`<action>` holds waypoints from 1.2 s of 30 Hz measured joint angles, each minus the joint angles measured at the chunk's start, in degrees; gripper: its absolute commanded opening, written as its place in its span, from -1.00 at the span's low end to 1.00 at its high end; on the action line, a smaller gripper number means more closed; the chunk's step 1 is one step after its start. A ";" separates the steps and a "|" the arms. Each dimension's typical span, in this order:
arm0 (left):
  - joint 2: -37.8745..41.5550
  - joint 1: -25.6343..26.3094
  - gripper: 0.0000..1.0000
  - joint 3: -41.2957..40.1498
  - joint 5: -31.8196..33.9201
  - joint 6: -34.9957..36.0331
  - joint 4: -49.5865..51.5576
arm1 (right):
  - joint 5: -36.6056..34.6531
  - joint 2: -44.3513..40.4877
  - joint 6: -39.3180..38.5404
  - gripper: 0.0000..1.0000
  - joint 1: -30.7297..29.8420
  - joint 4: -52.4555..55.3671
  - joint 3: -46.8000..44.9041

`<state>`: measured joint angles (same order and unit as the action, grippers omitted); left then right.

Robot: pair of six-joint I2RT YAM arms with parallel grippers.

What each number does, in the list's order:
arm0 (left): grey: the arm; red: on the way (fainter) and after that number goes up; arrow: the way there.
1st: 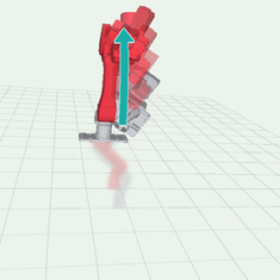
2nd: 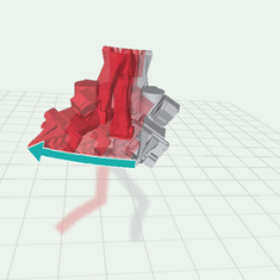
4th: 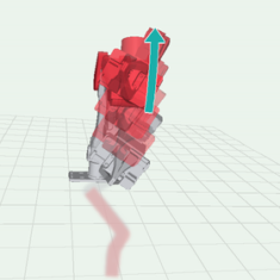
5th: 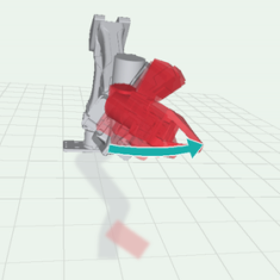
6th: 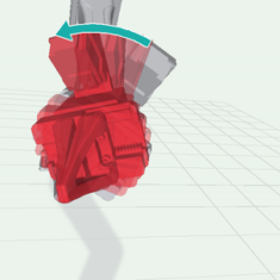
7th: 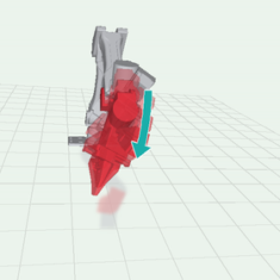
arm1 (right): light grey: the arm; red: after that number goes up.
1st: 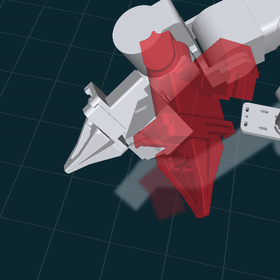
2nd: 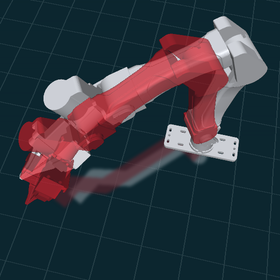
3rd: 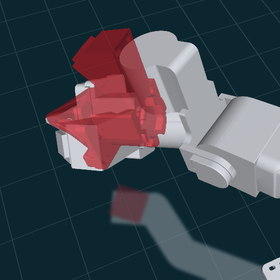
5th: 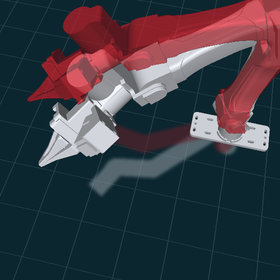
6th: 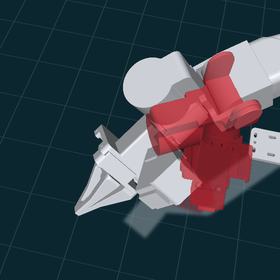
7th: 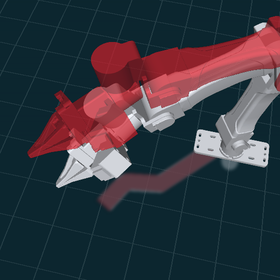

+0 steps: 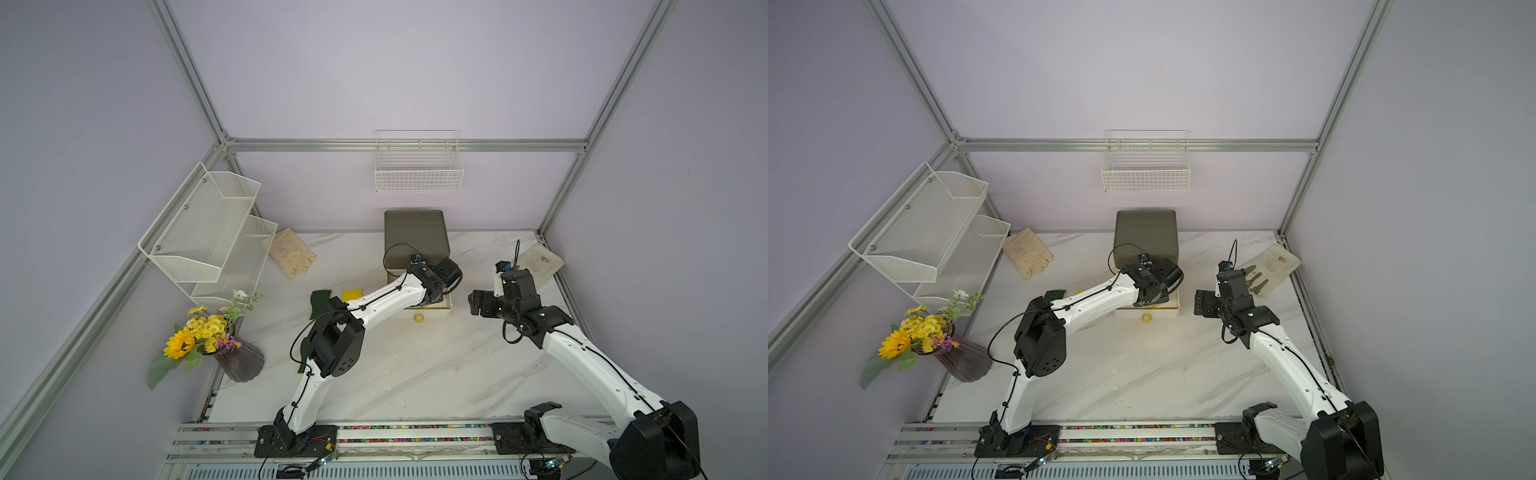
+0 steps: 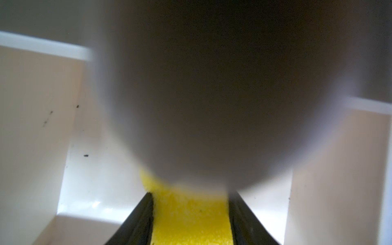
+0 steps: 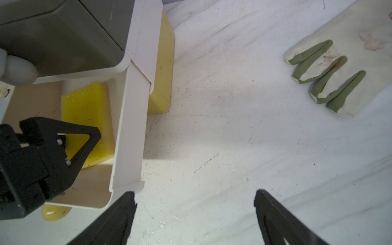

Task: Take the sponge out of the drawer
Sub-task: Pick up the sponge from the drawer.

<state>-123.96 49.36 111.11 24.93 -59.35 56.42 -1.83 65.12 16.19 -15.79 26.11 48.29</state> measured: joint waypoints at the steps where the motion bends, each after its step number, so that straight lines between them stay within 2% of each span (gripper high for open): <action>1: 0.02 0.00 0.10 0.00 -0.02 0.15 0.04 | 0.00 0.00 0.00 0.84 0.00 0.00 0.00; 36: 5.97 0.02 0.18 2.99 -2.97 3.06 3.45 | 0.15 0.02 0.00 0.84 0.00 0.00 0.00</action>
<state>-117.99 49.39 114.10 21.96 -56.29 59.88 -1.67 65.14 16.19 -15.79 26.11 48.29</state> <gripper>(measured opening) 0.585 0.918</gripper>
